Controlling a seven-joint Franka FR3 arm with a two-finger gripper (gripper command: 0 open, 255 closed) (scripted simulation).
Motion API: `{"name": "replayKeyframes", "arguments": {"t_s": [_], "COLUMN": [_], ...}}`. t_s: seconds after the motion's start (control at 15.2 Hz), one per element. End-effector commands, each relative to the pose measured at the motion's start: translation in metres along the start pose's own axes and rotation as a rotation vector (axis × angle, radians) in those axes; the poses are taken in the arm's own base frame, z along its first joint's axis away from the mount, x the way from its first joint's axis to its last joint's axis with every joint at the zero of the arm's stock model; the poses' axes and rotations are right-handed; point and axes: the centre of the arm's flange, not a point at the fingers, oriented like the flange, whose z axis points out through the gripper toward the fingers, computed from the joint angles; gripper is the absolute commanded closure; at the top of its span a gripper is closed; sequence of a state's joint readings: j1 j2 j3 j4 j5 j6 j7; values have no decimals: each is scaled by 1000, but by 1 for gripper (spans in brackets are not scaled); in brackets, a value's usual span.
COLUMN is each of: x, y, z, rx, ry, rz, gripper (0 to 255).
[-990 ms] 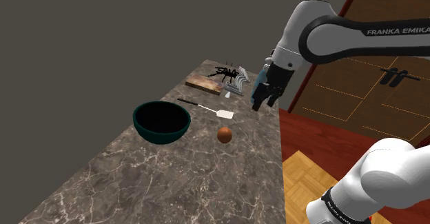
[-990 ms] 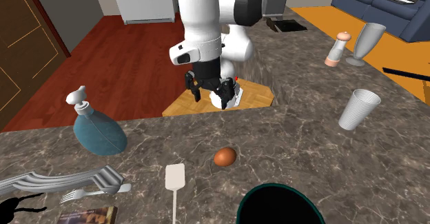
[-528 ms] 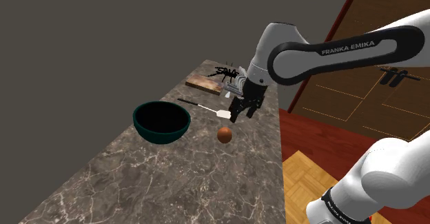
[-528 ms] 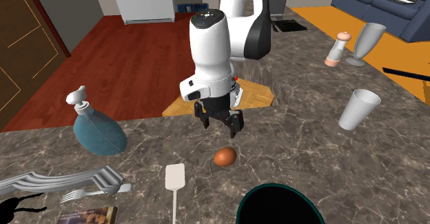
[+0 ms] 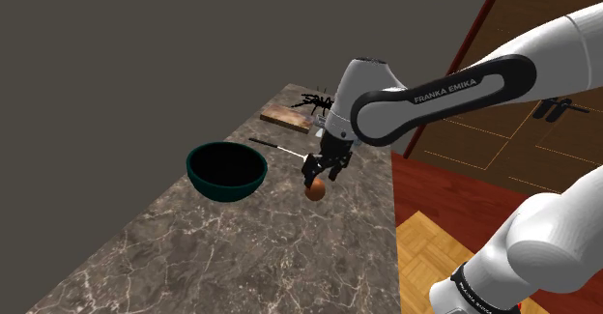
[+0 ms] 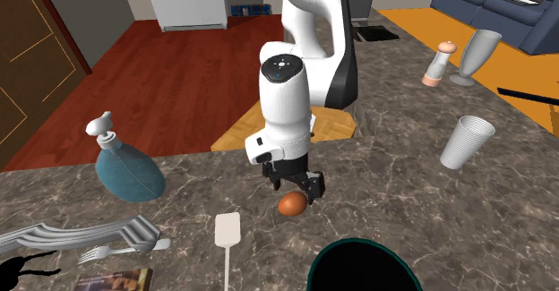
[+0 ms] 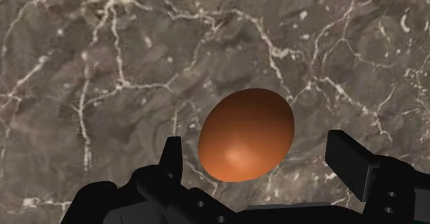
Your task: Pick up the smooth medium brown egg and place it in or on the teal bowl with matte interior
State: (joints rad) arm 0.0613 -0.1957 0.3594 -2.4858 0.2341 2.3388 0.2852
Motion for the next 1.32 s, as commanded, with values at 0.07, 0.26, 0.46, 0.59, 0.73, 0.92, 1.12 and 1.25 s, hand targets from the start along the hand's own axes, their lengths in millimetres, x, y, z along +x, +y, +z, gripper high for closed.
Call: {"name": "replayKeyframes", "arguments": {"t_s": [0.07, 0.26, 0.46, 0.59, 0.73, 0.92, 1.12, 1.25], "x": [1, 1, 1, 1, 1, 1, 1, 1], "y": [1, 1, 1, 1, 1, 1, 1, 1], "z": [17, 20, 20, 20, 20, 20, 21, 21], "rx": [0, 0, 0, 0, 0, 0, 0, 0], "ry": [1, 1, 1, 1, 1, 1, 1, 1], "rz": [0, 0, 0, 0, 0, 0, 0, 0], "gripper": [0, 0, 0, 0, 255, 255, 255, 255]}}
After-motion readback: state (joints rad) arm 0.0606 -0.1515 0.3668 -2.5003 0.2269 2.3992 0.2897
